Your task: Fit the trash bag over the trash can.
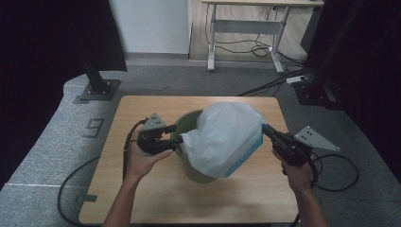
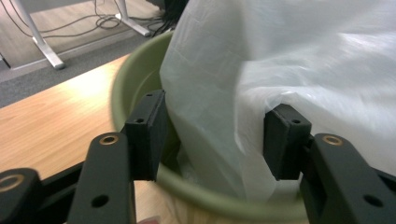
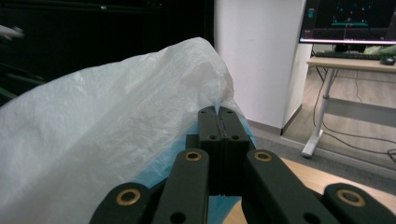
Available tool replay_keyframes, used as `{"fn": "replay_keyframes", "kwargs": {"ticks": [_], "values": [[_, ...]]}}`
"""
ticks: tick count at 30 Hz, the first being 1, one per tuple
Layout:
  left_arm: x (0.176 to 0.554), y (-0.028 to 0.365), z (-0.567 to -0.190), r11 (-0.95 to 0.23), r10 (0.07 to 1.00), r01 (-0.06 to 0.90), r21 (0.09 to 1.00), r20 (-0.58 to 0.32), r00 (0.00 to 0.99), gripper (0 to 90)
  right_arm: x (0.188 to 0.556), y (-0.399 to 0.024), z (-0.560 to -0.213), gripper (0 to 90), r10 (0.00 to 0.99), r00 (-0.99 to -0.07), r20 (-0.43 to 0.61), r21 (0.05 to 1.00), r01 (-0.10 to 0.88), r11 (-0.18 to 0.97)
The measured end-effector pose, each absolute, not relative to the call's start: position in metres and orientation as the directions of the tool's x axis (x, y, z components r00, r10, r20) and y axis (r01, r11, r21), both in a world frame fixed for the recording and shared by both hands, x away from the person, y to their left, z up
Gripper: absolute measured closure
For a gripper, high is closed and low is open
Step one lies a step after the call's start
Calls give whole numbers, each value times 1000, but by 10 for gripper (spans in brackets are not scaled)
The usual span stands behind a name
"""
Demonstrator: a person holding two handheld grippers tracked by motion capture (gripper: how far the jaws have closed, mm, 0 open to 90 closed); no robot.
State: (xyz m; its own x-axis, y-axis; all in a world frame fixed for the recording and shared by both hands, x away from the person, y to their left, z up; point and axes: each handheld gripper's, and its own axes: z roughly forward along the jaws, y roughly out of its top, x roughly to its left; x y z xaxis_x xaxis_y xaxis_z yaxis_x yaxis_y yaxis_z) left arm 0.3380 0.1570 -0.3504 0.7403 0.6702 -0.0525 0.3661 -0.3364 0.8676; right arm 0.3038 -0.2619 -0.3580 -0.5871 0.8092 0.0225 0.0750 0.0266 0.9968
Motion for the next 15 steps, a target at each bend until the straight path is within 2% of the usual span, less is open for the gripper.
{"fn": "replay_keyframes", "kwargs": {"ticks": [4,10,15], "values": [[324,167,-344,-352,665,337,873,-20,747,395,305,-264,-360,883,820,-571,32,994,102,33],[313,177,-336,-319,658,313,895,-29,753,360,307,-271,-363,883,835,-548,45,991,130,32],[306,163,-327,-322,629,283,903,-20,777,338,308,-273,-364,883,831,-553,61,989,146,24]]}}
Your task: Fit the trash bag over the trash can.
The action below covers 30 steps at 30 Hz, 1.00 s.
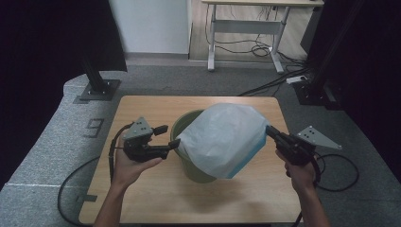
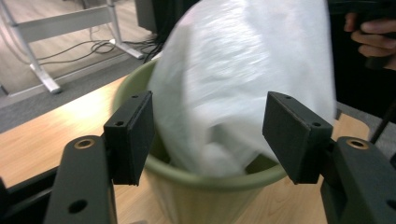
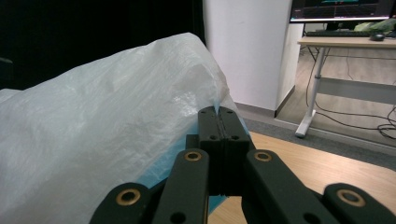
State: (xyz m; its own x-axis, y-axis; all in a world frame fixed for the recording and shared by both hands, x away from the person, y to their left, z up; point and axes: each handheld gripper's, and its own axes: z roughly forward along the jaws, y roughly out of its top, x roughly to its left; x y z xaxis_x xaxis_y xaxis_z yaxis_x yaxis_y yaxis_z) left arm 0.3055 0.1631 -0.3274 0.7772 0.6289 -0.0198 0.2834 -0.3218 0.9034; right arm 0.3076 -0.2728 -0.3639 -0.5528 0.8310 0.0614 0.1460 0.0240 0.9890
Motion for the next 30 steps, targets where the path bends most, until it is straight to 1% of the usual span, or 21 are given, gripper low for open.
{"fn": "replay_keyframes", "kwargs": {"ticks": [5,9,15,17,22,24,25,27,30], "values": [[303,131,-321,-354,581,250,901,2,814,333,306,-259,-364,883,811,-583,48,989,140,42],[305,106,-322,-385,556,241,891,15,831,323,304,-244,-365,882,788,-614,40,990,134,53],[315,77,-331,-427,527,262,866,3,850,305,302,-228,-368,882,757,-652,37,990,129,63],[317,72,-335,-432,525,273,860,-7,851,289,301,-222,-369,882,749,-662,36,989,129,66],[317,60,-341,-443,518,280,852,-12,855,207,301,-214,-372,882,732,-680,44,989,134,65],[317,56,-343,-447,521,279,850,-6,854,202,301,-211,-373,882,726,-686,48,989,134,62],[317,55,-344,-449,521,278,849,-3,854,211,301,-210,-373,882,723,-689,49,989,134,61],[318,54,-345,-443,524,279,852,-6,852,270,300,-207,-373,882,717,-696,45,989,130,63],[322,56,-348,-426,528,291,857,-26,849,452,298,-204,-372,881,709,-704,42,990,126,66]]}}
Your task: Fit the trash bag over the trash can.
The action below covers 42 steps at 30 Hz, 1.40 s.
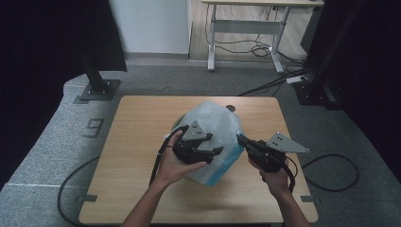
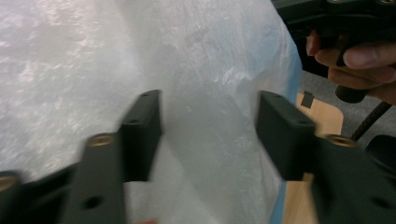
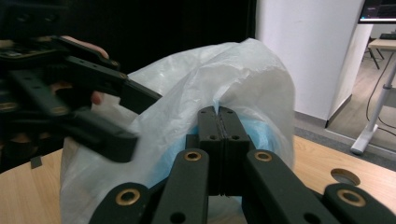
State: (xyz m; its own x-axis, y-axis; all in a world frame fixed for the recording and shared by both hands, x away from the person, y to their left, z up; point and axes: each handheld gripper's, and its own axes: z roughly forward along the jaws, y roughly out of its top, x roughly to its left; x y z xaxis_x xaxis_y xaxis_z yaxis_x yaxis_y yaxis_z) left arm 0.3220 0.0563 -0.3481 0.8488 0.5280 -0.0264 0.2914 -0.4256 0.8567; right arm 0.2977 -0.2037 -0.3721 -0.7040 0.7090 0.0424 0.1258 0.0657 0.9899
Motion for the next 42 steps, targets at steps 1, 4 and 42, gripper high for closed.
{"fn": "replay_keyframes", "kwargs": {"ticks": [1,4,42], "values": [[323,57,-349,-414,539,301,859,-35,841,487,297,-203,-372,881,707,-706,42,990,124,65],[327,61,-352,-378,541,320,869,-73,838,606,297,-202,-372,881,704,-709,40,990,122,67],[340,92,-348,-214,496,363,907,-219,841,891,288,-224,-383,600,740,-672,10,993,97,75]]}}
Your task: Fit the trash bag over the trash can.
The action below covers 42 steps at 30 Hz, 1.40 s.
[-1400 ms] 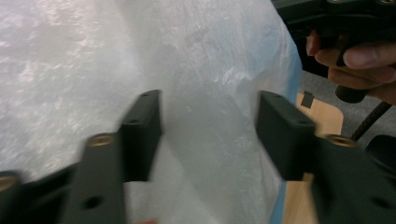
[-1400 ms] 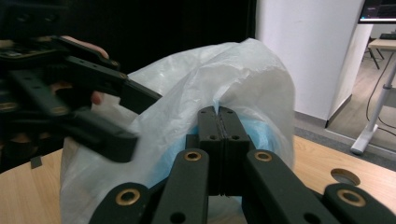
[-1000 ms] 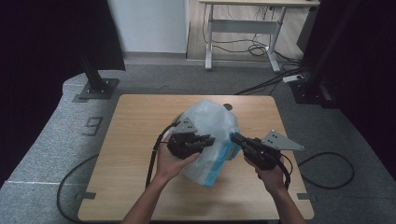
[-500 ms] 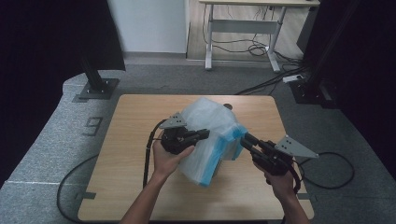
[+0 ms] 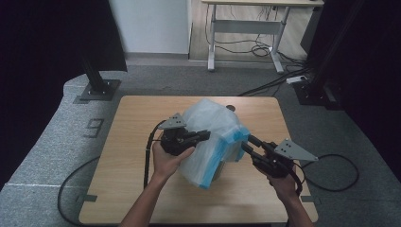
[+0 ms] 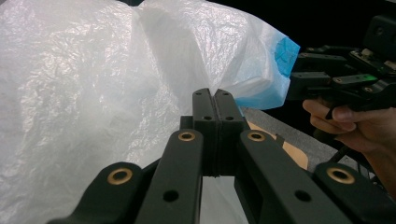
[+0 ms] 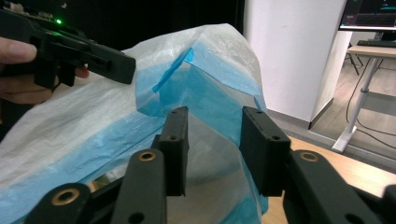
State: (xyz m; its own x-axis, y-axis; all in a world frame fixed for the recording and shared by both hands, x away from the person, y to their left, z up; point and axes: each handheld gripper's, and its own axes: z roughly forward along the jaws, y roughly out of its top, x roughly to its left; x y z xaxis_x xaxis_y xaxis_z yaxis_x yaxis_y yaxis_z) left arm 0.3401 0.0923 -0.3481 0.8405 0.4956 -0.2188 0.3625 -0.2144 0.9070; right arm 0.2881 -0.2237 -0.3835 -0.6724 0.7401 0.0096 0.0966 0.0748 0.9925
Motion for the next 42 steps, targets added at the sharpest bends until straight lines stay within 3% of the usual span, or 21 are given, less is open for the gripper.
{"fn": "replay_keyframes", "kwargs": {"ticks": [11,18,26,35,38,42], "values": [[337,106,-345,-200,485,357,912,-225,845,892,298,-211,-385,495,738,-671,-75,989,45,141],[339,111,-343,-187,484,364,912,-236,842,893,305,-199,-384,501,727,-683,-66,989,51,137],[344,116,-344,-159,492,375,913,-256,832,895,309,-187,-380,883,706,-702,-92,983,51,179],[345,125,-343,-105,493,379,920,-283,823,896,300,-201,-381,887,707,-699,-107,984,25,174],[345,123,-343,-112,491,380,918,-281,825,897,297,-200,-379,704,719,-686,-113,985,17,171],[345,122,-343,-114,488,380,918,-281,826,896,296,-199,-380,526,744,-653,-140,983,-4,181]]}}
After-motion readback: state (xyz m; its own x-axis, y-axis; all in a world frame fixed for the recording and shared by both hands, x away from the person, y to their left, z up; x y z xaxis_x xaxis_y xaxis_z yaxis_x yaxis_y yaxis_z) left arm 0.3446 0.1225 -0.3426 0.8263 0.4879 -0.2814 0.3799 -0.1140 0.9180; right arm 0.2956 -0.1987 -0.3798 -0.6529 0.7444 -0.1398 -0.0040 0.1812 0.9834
